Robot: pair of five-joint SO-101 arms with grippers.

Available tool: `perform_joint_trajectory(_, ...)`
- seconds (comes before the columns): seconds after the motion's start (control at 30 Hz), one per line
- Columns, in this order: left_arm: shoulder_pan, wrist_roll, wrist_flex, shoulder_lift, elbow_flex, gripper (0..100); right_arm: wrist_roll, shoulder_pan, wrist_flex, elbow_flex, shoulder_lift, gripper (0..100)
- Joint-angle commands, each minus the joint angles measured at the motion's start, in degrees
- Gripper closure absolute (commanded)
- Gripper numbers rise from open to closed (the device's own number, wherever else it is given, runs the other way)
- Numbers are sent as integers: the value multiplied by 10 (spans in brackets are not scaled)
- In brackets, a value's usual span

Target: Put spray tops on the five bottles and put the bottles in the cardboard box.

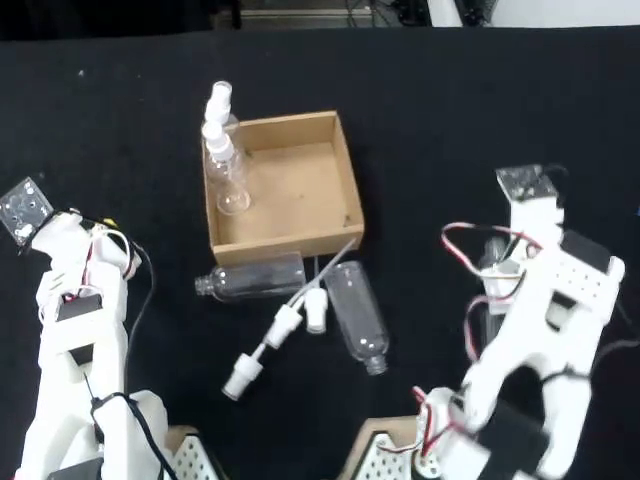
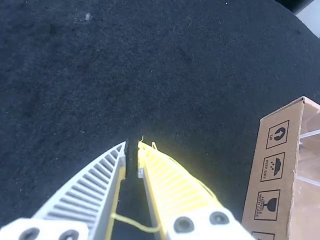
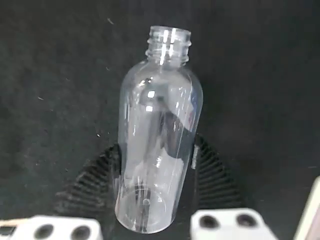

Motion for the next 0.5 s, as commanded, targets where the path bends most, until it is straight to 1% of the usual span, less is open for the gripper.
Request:
perform_joint_trajectory(0.0, -7, 0, -10, -17, -1, 970, 4, 13, -10, -45, 52, 815)
perform_joint_trajectory(0.07, -7, 0, -10, -17, -1, 970, 4, 11, 5, -66, 79, 732)
perform_joint_trajectory(0.13, -7, 0, -10, -17, -1, 970, 4, 2, 29, -88, 95, 677)
perform_joint_trajectory(0.3, -7, 0, -10, -17, -1, 970, 7, -11, 97, -146, 103, 679)
perform_joint_trajectory(0.4, -7, 0, -10, -17, -1, 970, 10, -9, 98, -153, 109, 680)
perform_joint_trajectory(0.47, -7, 0, -10, -17, -1, 970, 10, -6, 80, -132, 115, 680)
